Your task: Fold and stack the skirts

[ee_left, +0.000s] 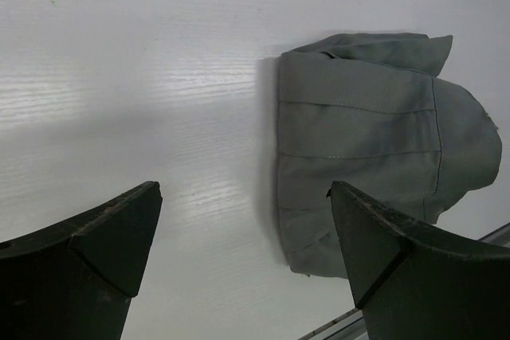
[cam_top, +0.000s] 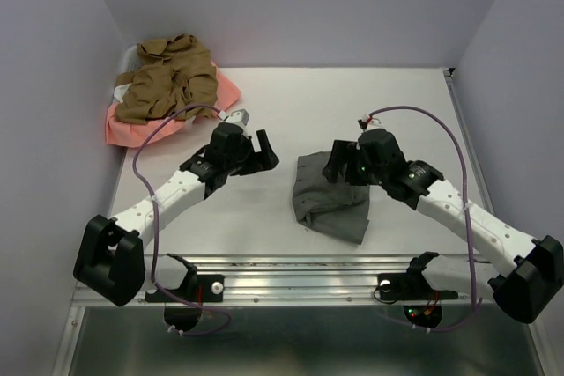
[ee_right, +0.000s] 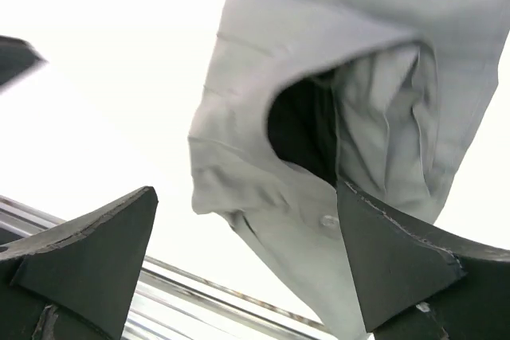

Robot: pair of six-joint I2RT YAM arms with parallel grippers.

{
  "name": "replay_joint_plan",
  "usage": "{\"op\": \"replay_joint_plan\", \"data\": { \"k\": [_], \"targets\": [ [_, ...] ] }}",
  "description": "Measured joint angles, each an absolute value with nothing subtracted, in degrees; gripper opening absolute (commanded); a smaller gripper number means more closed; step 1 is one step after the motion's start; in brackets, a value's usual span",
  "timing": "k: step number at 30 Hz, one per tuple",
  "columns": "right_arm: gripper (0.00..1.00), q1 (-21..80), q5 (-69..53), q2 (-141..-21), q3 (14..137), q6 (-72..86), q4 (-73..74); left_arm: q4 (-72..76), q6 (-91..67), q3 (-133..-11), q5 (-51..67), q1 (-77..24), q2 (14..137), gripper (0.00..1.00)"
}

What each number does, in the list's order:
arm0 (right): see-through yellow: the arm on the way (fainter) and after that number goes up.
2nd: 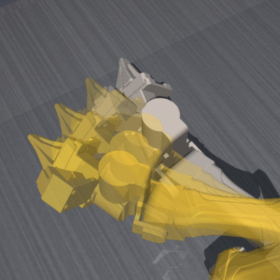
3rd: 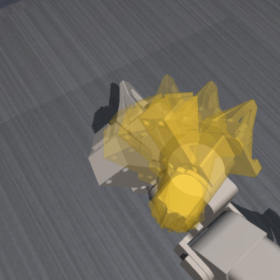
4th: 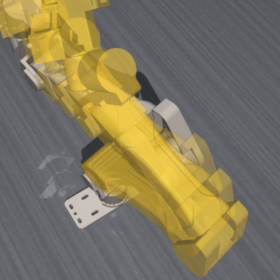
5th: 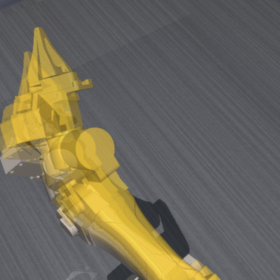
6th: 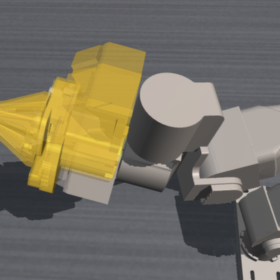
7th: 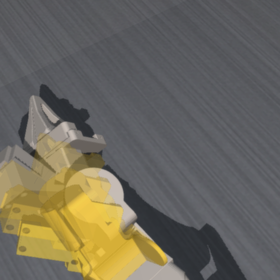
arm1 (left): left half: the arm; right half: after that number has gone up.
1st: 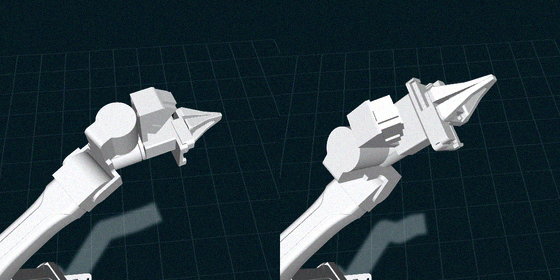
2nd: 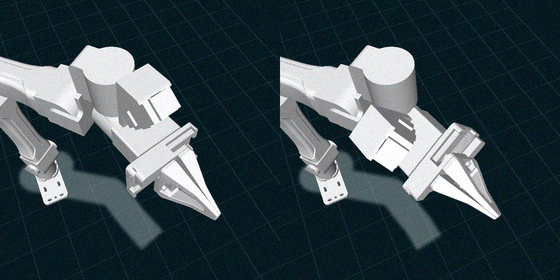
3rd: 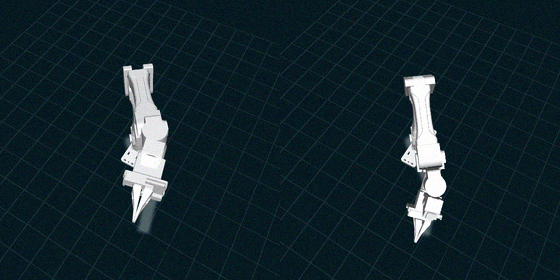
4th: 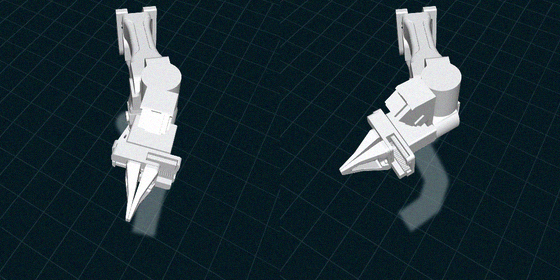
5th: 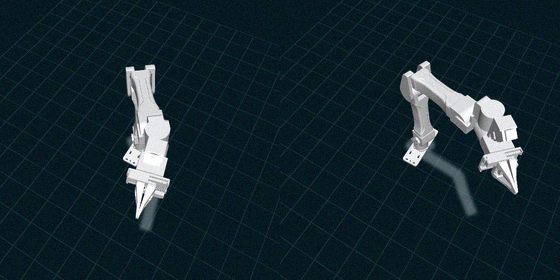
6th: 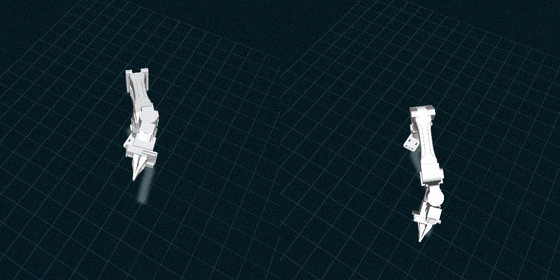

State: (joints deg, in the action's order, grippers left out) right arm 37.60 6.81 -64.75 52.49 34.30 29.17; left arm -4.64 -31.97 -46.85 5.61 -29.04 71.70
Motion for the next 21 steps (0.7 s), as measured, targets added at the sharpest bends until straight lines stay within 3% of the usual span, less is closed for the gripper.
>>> {"op": "replay_joint_plan", "data": {
  "k": [2,4,11,12,14,21],
  "targets": [
    [1.00,37.6,7.3,-64.5,54.0,34.2,29.0,-4.1,-32.0,-47.8,5.6,-30.0,73.3,0.99],
    [0.93,37.6,8.2,-66.1,55.6,34.0,29.1,-4.1,-31.9,-48.7,5.6,-30.8,74.7,0.99],
    [0.42,37.6,10.8,-75.9,58.3,34.0,29.3,-4.1,-31.7,-51.2,5.7,-32.6,77.1,0.99],
    [0.30,37.6,11.0,-76.5,58.3,34.0,29.7,-4.1,-31.6,-51.6,5.7,-32.7,77.2,0.99],
    [0.25,37.6,11.4,-76.6,58.3,34.0,30.1,-4.1,-31.4,-52.2,5.8,-32.7,77.4,0.99],
    [0.22,37.0,18.2,-76.5,57.0,34.5,31.4,-4.1,-30.7,-55.3,6.1,-34.2,79.5,0.99]
  ]
}}
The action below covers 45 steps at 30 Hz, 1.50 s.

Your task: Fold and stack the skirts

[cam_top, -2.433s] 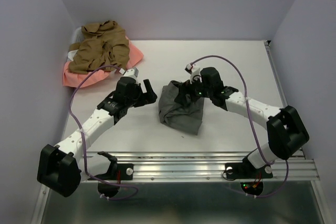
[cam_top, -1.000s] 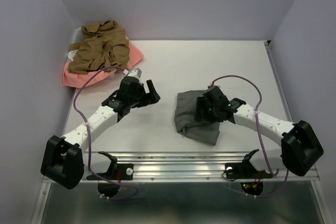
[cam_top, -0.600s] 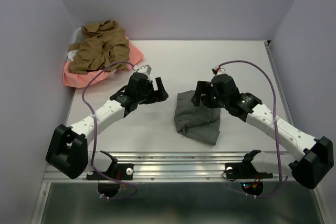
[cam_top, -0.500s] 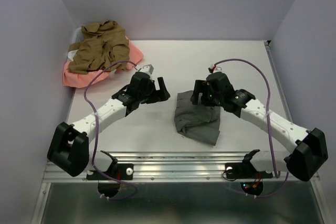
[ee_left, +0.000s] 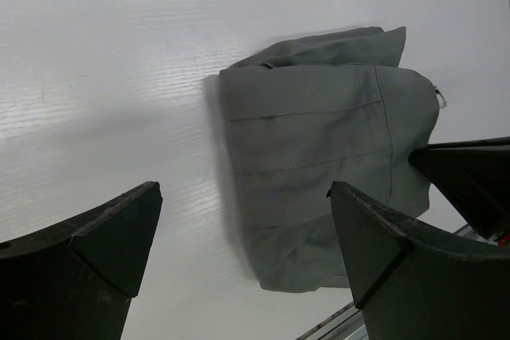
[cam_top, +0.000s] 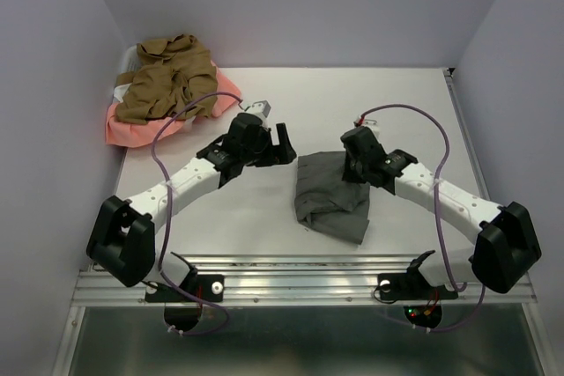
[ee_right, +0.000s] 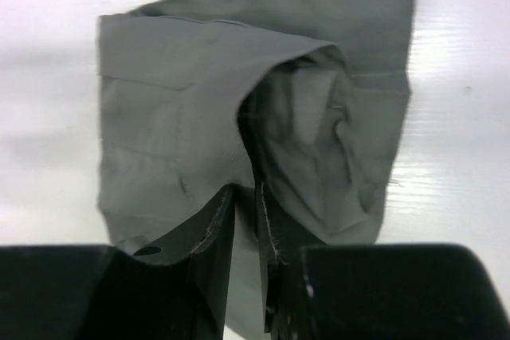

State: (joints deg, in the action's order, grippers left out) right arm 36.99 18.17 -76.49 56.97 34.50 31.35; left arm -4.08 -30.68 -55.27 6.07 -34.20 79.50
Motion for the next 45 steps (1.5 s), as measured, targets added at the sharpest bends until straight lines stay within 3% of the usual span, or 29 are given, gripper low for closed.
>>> {"op": "replay_joint_plan", "data": {
  "k": [15,23,26,27,28,35,45],
  "targets": [
    [0.19,27.5,20.8,-85.4,46.0,34.1,30.2,-4.0,-29.4,-64.4,7.9,-44.4,91.5,0.99],
    [0.38,27.4,16.1,-71.5,46.4,31.6,29.6,-2.2,-29.4,-64.8,10.0,-45.6,95.4,0.99],
    [0.52,27.4,12.7,-65.3,46.3,30.0,28.7,-1.5,-29.3,-66.1,11.0,-45.6,97.4,0.99],
    [0.70,27.4,11.2,-64.1,46.3,29.3,28.4,-1.3,-29.1,-67.3,11.4,-45.6,98.5,0.99],
    [0.75,27.4,9.2,-62.8,46.1,28.3,27.9,-1.0,-28.9,-68.7,11.9,-45.6,99.5,0.99],
    [0.78,27.4,-4.3,-56.8,41.4,26.9,26.4,1.0,-28.1,-76.0,13.3,-45.6,105.3,0.99],
    [0.78,27.4,-12.9,-57.0,32.8,31.8,24.5,2.8,-28.6,-76.5,15.1,-45.6,112.9,0.99]
  ]
}}
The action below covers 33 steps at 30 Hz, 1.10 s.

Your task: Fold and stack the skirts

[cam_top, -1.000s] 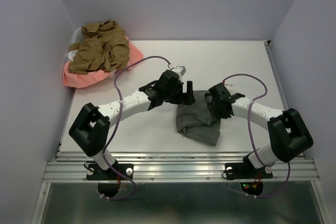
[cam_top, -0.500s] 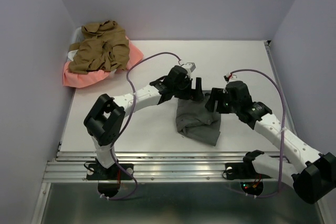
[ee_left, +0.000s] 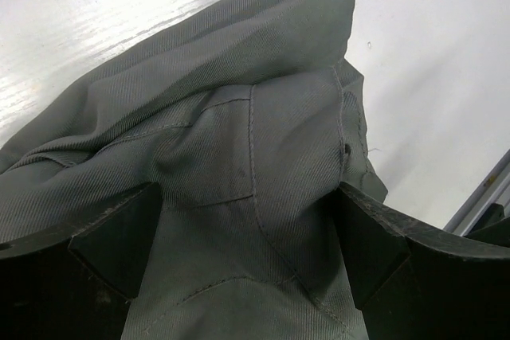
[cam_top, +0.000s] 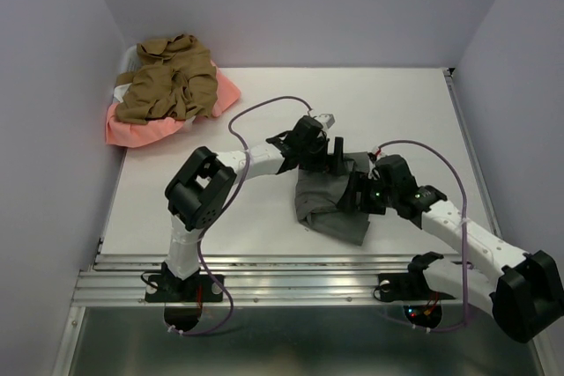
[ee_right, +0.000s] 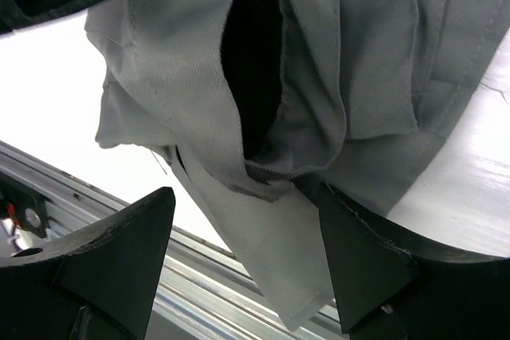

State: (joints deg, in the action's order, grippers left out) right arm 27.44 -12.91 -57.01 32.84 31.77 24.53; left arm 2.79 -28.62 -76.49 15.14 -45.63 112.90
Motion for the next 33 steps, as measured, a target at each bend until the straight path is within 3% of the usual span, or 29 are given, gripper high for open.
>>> {"op": "replay_joint_plan", "data": {
  "k": [3,5,6,9,13,17,23,33],
  "targets": [
    [0.77,27.4,-13.6,-59.8,32.8,33.7,21.0,3.7,-29.0,-76.5,15.7,-45.6,113.7,0.99],
    [0.71,27.4,-13.7,-61.8,32.8,34.8,19.0,4.1,-29.2,-76.4,16.0,-45.6,113.7,0.99],
    [0.64,27.4,-13.7,-63.2,32.8,35.3,17.8,4.4,-29.4,-76.2,16.1,-45.6,113.7,0.99],
    [0.23,27.4,-12.5,-66.1,32.7,37.4,15.3,5.8,-29.9,-75.1,16.1,-45.6,113.7,0.99],
    [0.12,27.4,-11.4,-66.5,32.8,39.1,15.0,6.9,-30.6,-74.0,15.8,-45.6,113.7,0.99],
    [0.09,27.4,-8.5,-62.4,34.7,39.9,19.6,7.2,-31.3,-73.9,14.7,-45.6,113.7,0.99],
    [0.25,27.4,-1.8,-58.7,40.9,39.3,27.3,7.6,-32.1,-73.9,14.4,-46.0,113.7,0.99],
    [0.34,27.4,11.7,-68.9,39.0,39.1,30.9,6.4,-32.1,-74.1,11.7,-46.1,113.7,0.99]
  ]
}}
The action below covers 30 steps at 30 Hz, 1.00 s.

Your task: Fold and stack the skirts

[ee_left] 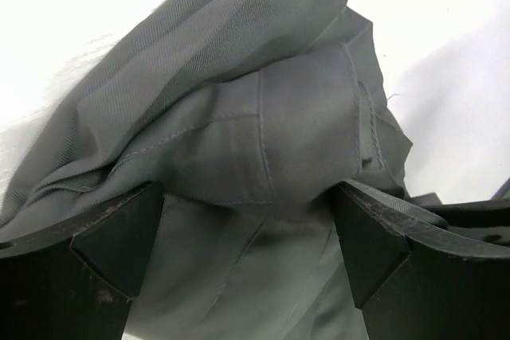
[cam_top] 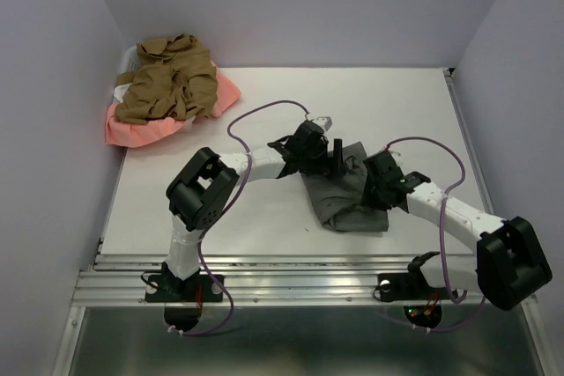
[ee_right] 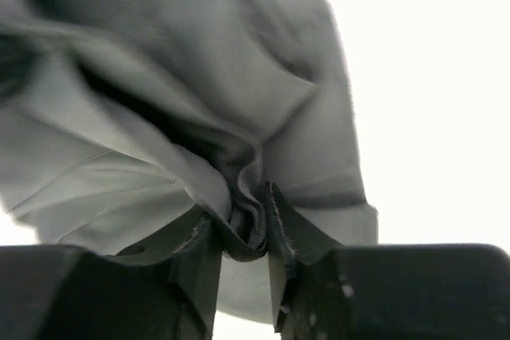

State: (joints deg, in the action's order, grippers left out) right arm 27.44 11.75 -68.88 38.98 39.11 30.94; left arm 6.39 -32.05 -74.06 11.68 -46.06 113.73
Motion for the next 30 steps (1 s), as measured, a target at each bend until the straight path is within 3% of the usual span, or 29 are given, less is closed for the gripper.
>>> {"op": "replay_joint_plan", "data": {
  "k": [4,5,6,7,15,18,19,20,26,30],
  "targets": [
    [0.43,27.5,15.0,-72.0,36.8,40.4,29.9,4.8,-32.1,-75.0,9.8,-46.1,113.7,0.99],
    [0.50,27.4,15.5,-72.6,36.4,40.6,29.5,4.4,-32.1,-75.4,8.8,-46.1,113.7,0.99],
    [0.63,27.4,15.9,-73.1,36.2,40.9,29.3,4.1,-32.1,-75.6,8.4,-46.0,113.7,0.99],
    [0.67,27.4,16.2,-73.2,36.1,40.9,29.3,3.2,-32.1,-75.9,7.6,-45.9,113.7,0.99],
    [0.76,27.4,14.1,-66.8,38.8,36.5,31.3,0.4,-31.0,-77.8,6.8,-44.1,113.7,0.99],
    [0.86,27.4,10.9,-62.9,42.9,33.0,31.5,-0.7,-30.0,-78.9,6.9,-43.7,113.0,0.99],
    [0.96,27.4,9.8,-61.8,44.5,32.0,31.4,-1.0,-29.7,-79.3,7.0,-43.6,112.5,0.99],
    [1.00,27.4,8.2,-60.9,45.9,31.0,30.9,-1.4,-29.3,-79.7,7.0,-43.5,111.4,0.99],
    [1.00,27.4,-4.7,-59.4,49.2,27.0,25.3,-1.8,-28.3,-79.7,6.8,-43.4,102.0,0.99],
    [1.00,27.4,-12.5,-63.7,49.4,26.3,21.2,-0.1,-28.9,-73.5,3.7,-43.4,91.5,0.99]
  ]
}}
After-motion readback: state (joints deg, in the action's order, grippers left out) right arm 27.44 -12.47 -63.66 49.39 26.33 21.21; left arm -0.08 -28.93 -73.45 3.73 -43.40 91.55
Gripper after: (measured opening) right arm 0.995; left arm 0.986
